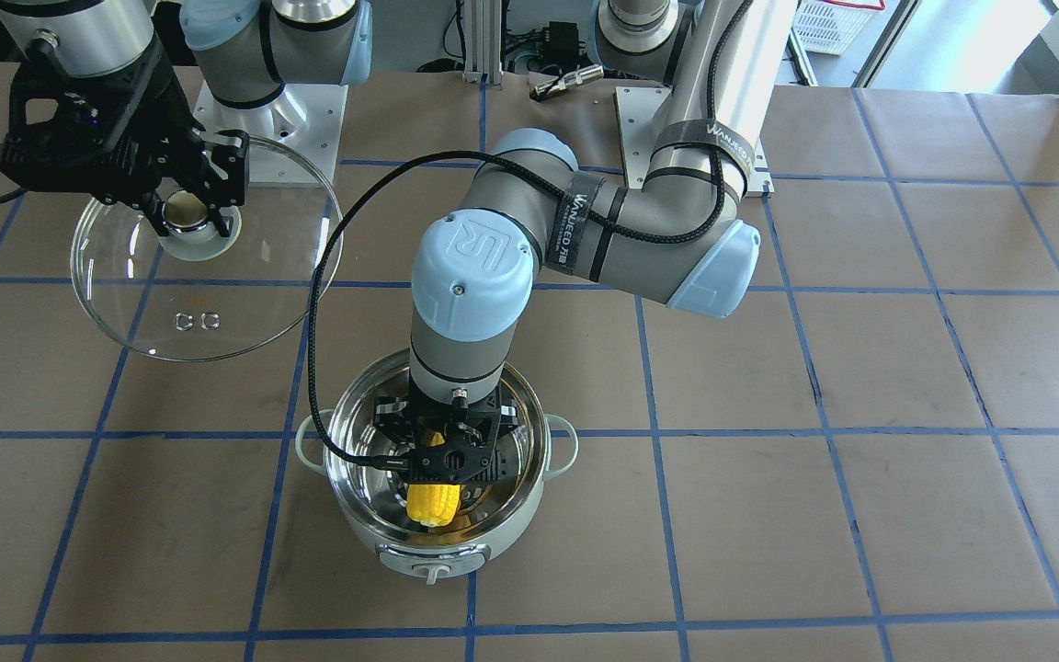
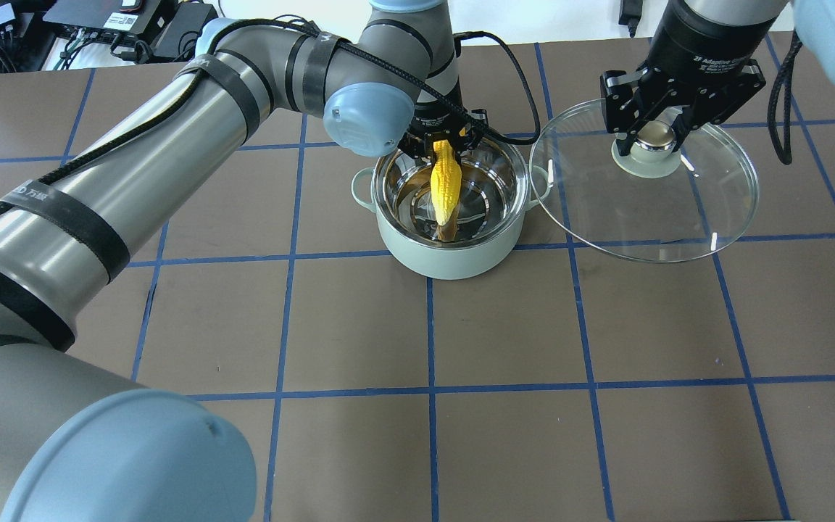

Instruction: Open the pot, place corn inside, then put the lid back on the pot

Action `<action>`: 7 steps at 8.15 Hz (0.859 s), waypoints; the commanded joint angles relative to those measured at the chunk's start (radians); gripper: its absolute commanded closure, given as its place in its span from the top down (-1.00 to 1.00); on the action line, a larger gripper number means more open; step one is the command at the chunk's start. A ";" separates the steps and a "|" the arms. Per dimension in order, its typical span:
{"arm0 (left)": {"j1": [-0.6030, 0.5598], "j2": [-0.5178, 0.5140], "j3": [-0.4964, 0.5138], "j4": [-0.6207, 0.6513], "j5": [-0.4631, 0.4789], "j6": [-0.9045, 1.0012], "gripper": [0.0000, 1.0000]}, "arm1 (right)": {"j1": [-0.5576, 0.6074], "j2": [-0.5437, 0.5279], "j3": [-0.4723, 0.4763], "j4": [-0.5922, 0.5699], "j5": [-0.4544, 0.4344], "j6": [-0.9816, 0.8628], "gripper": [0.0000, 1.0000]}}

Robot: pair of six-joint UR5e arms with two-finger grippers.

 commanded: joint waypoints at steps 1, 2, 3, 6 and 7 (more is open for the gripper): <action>0.000 0.004 -0.077 0.129 -0.002 0.005 0.40 | 0.000 0.000 0.000 0.001 0.000 0.000 -0.32; 0.000 0.003 -0.082 0.132 -0.002 0.005 0.49 | 0.000 0.002 0.000 0.002 -0.002 0.000 -0.32; 0.000 0.009 -0.084 0.132 -0.002 0.004 0.55 | 0.000 0.000 0.000 0.002 -0.002 0.000 -0.32; 0.000 0.032 -0.085 0.120 -0.003 0.004 0.61 | 0.000 0.000 0.000 0.001 -0.002 0.000 -0.32; 0.000 0.053 -0.085 0.118 -0.003 0.008 0.65 | 0.000 0.000 0.000 0.001 -0.002 0.000 -0.32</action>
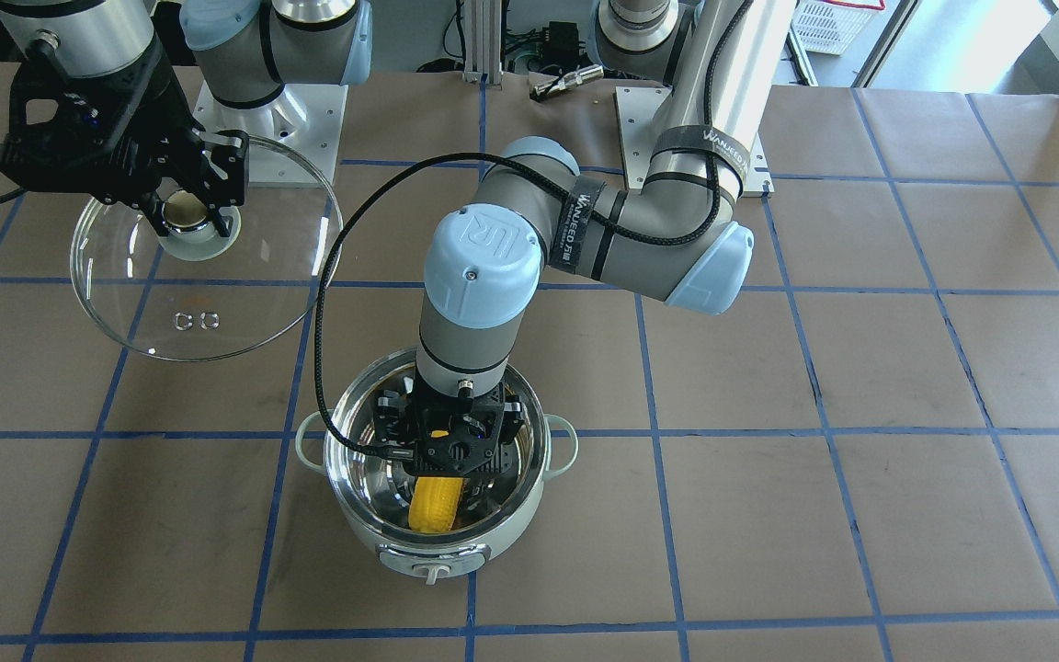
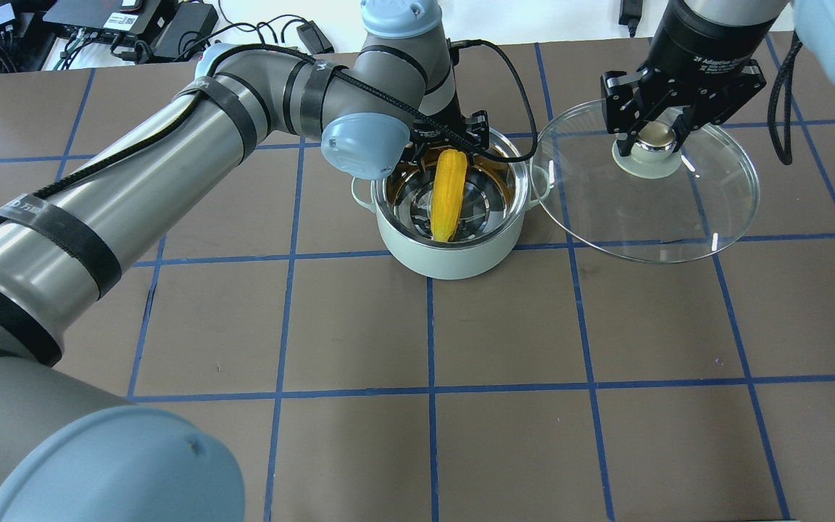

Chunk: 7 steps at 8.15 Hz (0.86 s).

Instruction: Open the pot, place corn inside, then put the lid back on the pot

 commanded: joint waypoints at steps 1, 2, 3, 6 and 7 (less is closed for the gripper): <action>0.000 0.048 -0.002 -0.006 0.000 0.004 0.66 | 0.000 0.000 0.000 -0.002 0.003 0.000 -0.32; 0.009 0.063 -0.001 -0.006 0.001 0.006 1.00 | 0.005 0.000 0.000 0.001 0.008 0.005 -0.32; 0.009 0.096 -0.001 -0.011 0.000 0.004 1.00 | 0.005 0.000 0.000 -0.001 0.008 0.006 -0.32; 0.015 0.165 -0.010 -0.020 0.001 0.021 1.00 | 0.012 0.022 -0.014 -0.048 0.002 0.037 -0.39; 0.059 0.189 -0.011 -0.047 0.001 0.076 1.00 | 0.026 0.064 -0.018 -0.121 0.014 0.131 -0.40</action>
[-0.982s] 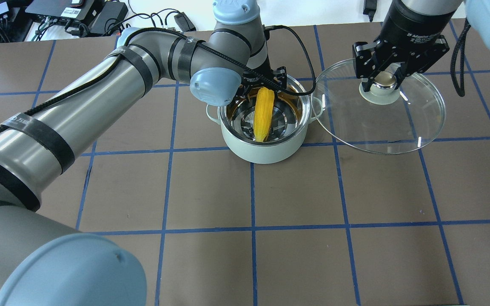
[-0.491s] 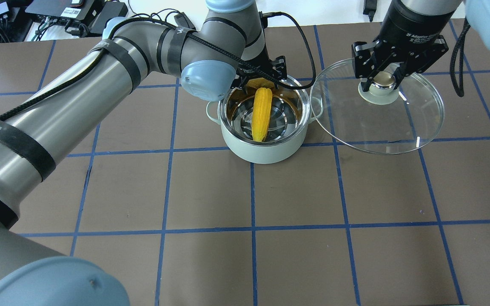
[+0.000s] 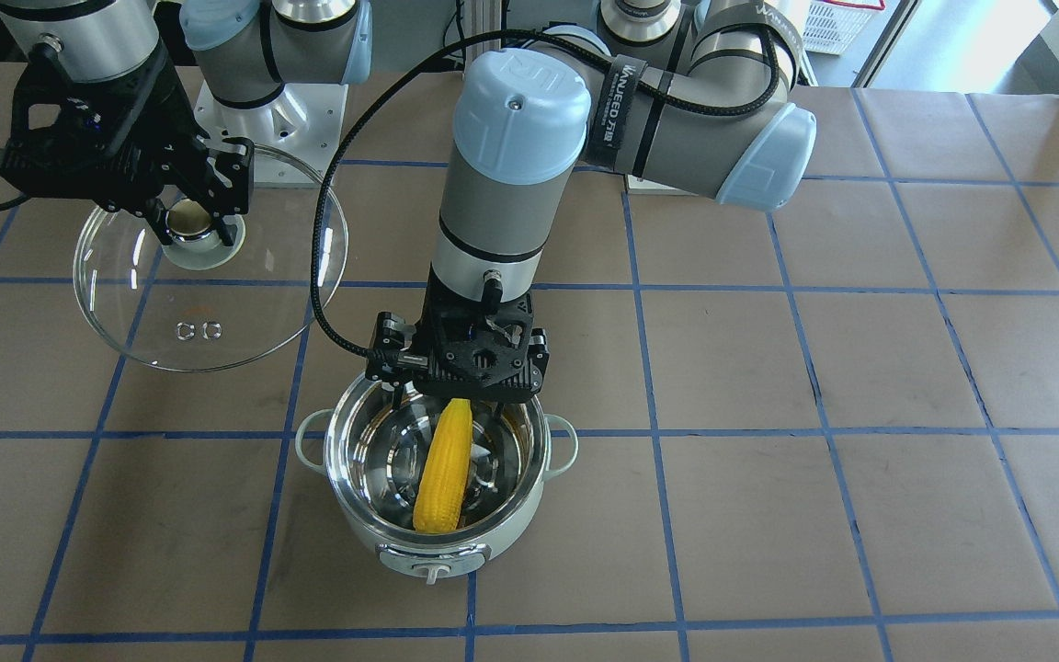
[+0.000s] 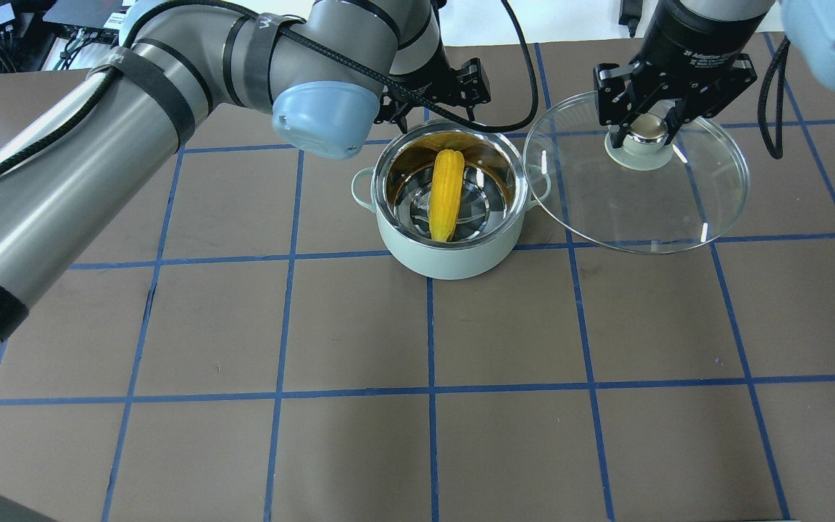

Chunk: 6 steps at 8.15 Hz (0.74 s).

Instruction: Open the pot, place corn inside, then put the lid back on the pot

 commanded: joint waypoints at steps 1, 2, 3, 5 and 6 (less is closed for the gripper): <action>0.126 0.065 -0.006 -0.044 0.001 0.116 1.00 | 0.075 0.093 -0.018 -0.139 0.003 0.129 -0.45; 0.180 0.084 -0.006 -0.079 0.001 0.144 1.00 | 0.138 0.153 -0.032 -0.185 -0.014 0.163 -0.56; 0.205 0.100 -0.006 -0.139 0.010 0.197 1.00 | 0.160 0.188 -0.053 -0.209 -0.020 0.216 -0.56; 0.281 0.178 -0.006 -0.309 0.045 0.262 1.00 | 0.209 0.293 -0.069 -0.336 -0.014 0.267 -0.56; 0.308 0.223 -0.006 -0.414 0.104 0.311 1.00 | 0.251 0.351 -0.110 -0.358 -0.020 0.310 -0.56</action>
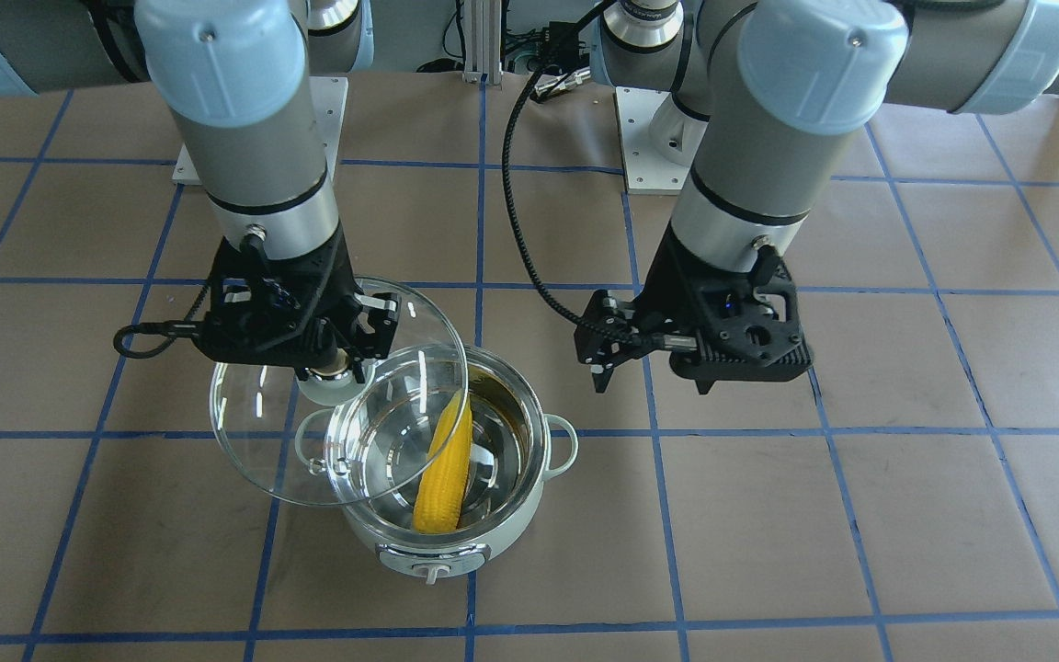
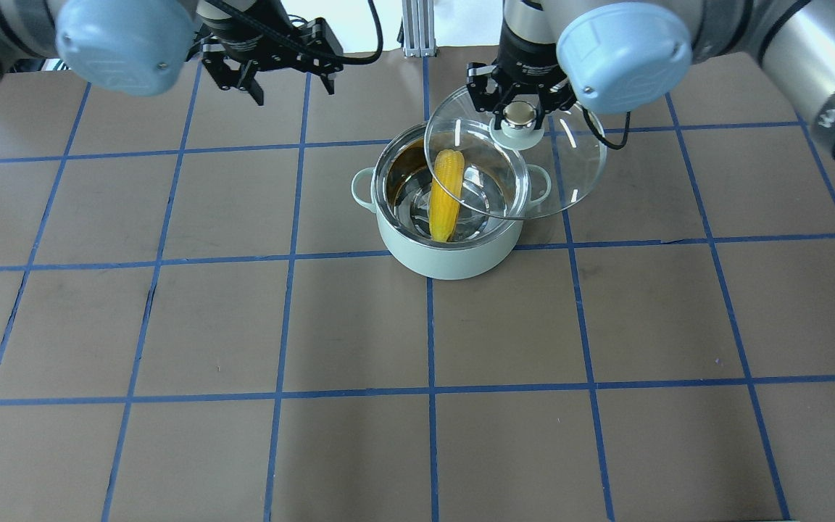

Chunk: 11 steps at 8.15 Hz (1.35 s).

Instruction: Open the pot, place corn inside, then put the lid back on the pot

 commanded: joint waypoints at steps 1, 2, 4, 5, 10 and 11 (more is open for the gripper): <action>0.076 0.120 0.000 -0.241 0.112 0.106 1.00 | 0.108 0.153 -0.086 -0.083 -0.005 0.161 -0.56; 0.092 0.136 0.000 -0.250 0.116 0.113 1.00 | 0.116 0.176 -0.090 -0.102 -0.005 0.167 -0.57; 0.100 0.156 -0.006 -0.263 0.125 0.128 1.00 | 0.116 0.177 -0.087 -0.098 -0.007 0.158 -0.57; 0.098 0.168 -0.030 -0.260 0.124 0.130 1.00 | 0.117 0.178 -0.084 -0.098 -0.007 0.159 -0.58; 0.101 0.167 -0.063 -0.250 0.122 0.131 1.00 | 0.116 0.180 -0.033 -0.138 -0.005 0.145 -0.61; 0.097 0.168 -0.080 -0.247 0.122 0.125 1.00 | 0.116 0.180 -0.031 -0.139 -0.007 0.145 -0.61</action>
